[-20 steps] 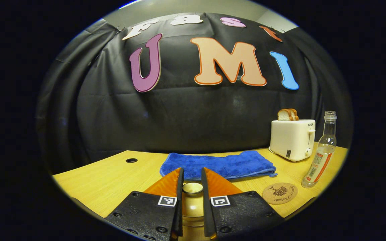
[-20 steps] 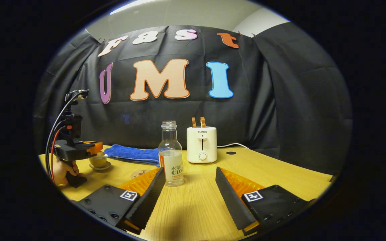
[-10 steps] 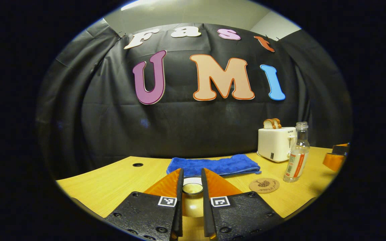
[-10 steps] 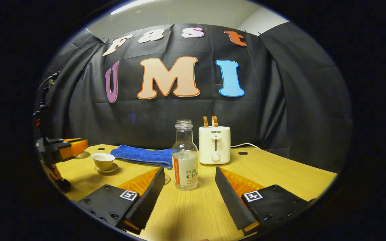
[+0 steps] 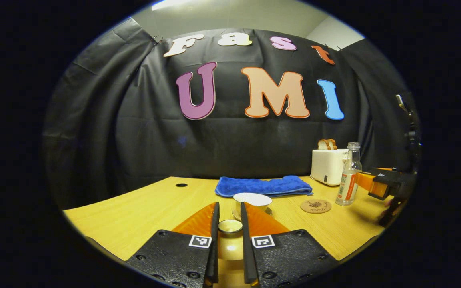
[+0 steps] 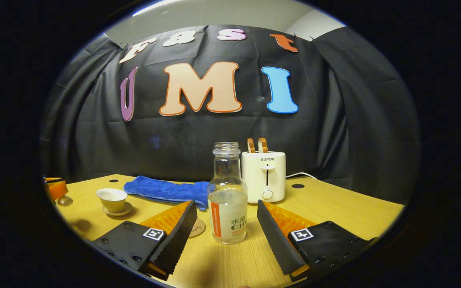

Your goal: Open the teacup lid with one hand, grasp the water bottle and pour water into the teacup with the other hand; after pouring, place the water bottle on the coaster and then close the teacup lid.

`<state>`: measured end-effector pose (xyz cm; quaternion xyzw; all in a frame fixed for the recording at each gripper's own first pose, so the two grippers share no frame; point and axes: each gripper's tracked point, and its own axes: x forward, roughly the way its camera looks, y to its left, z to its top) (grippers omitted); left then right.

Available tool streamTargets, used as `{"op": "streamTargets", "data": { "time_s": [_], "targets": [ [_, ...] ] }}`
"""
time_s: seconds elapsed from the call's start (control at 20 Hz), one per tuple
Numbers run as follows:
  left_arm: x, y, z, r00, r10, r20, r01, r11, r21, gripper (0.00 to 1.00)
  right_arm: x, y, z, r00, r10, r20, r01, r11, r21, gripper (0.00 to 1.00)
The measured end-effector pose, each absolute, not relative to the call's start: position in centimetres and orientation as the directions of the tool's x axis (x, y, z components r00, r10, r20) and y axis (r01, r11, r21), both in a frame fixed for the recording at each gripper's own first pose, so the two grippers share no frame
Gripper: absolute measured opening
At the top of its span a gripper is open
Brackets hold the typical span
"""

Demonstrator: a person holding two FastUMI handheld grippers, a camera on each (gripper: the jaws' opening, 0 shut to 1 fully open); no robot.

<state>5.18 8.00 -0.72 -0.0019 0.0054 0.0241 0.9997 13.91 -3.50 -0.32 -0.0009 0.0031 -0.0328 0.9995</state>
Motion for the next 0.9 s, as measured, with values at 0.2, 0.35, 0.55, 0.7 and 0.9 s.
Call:
{"op": "streamTargets", "data": {
  "time_s": [0.2, 0.35, 0.55, 0.7, 0.9],
  "targets": [
    [4.7, 7.9, -0.5, 0.999, 0.038, -0.013, -0.038, 0.999, -0.002, 0.22, 16.6, -3.4, -0.4, 0.997, -0.072, -0.007, 0.072, 0.997, -0.003, 0.98],
    [4.2, 8.1, -0.3, 0.999, 0.036, -0.008, -0.036, 0.999, -0.002, 0.22, 18.5, -3.6, -0.5, 0.997, -0.083, -0.008, 0.083, 0.997, -0.003, 0.98],
    [4.0, 8.0, -0.5, 0.999, 0.034, -0.008, -0.034, 0.999, -0.004, 0.22, 20.5, -3.7, -0.6, 0.996, -0.091, -0.008, 0.091, 0.996, -0.003, 0.98],
    [3.9, 8.1, -0.5, 0.999, 0.034, -0.008, -0.034, 0.999, -0.005, 0.22, 21.5, -3.8, -0.8, 0.995, -0.099, -0.009, 0.099, 0.995, -0.006, 0.95],
    [4.0, 8.0, -0.5, 0.999, 0.035, -0.007, -0.035, 0.999, -0.005, 0.22, 21.0, -3.9, -0.7, 0.995, -0.103, -0.014, 0.103, 0.995, -0.007, 0.79]
  ]
}}
